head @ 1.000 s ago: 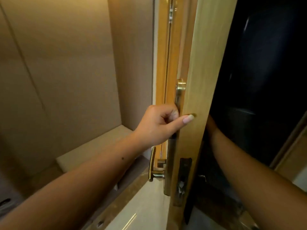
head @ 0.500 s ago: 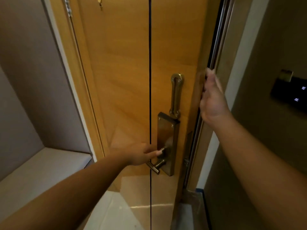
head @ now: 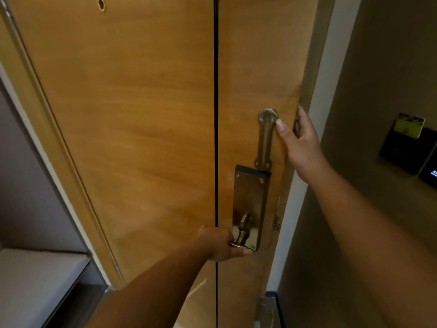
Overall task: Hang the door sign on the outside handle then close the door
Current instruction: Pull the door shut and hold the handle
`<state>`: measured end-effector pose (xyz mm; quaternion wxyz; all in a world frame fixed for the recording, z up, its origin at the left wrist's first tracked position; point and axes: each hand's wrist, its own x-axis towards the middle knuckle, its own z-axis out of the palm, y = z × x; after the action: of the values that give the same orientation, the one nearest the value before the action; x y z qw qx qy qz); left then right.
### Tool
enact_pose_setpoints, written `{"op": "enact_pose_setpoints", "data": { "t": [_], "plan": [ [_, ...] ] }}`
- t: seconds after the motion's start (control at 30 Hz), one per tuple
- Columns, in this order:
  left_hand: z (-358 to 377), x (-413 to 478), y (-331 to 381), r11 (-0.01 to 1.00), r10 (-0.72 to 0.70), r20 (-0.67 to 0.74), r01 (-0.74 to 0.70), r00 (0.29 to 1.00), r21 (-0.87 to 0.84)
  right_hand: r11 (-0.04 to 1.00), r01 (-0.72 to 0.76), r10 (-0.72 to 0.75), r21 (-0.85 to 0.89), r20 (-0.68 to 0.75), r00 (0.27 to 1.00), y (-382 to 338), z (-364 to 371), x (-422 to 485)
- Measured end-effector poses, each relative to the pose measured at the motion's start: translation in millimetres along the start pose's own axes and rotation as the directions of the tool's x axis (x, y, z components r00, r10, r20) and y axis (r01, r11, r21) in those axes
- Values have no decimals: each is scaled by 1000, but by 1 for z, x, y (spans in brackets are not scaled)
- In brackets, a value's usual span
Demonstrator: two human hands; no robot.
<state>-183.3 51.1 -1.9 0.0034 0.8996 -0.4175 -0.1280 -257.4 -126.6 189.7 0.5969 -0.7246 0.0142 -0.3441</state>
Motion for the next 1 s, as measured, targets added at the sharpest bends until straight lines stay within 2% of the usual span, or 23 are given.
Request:
{"op": "enact_pose_setpoints", "data": {
  "t": [0.17,0.3,0.37,0.47,0.63,0.77,0.87,1.0],
  "plan": [
    [-8,65,2,992,-24,-37,19,999,-123,998,-3,3,-61,6,1000,36,-22,60],
    [-15,108,5,984,-56,-58,45,997,-172,942,22,-107,-334,-238,965,72,-34,93],
    [-20,128,3,984,-61,-63,50,996,-173,902,0,-132,-431,-277,952,93,-42,103],
    [-28,157,1,986,-53,-68,42,996,-162,803,-96,-67,-588,-248,966,128,-58,114],
    [-34,204,-7,984,-48,-73,35,996,-176,691,-249,109,-678,-243,964,179,-70,126],
    [-41,241,-16,978,-22,-53,11,998,-209,658,-266,103,-705,-266,958,194,-65,141],
    [-48,261,-23,991,9,-55,-16,998,-134,684,-223,40,-695,-269,962,191,-58,158],
    [-60,284,-28,995,35,-144,-21,989,102,654,-76,-86,-753,-174,981,186,-44,179]
  ]
}}
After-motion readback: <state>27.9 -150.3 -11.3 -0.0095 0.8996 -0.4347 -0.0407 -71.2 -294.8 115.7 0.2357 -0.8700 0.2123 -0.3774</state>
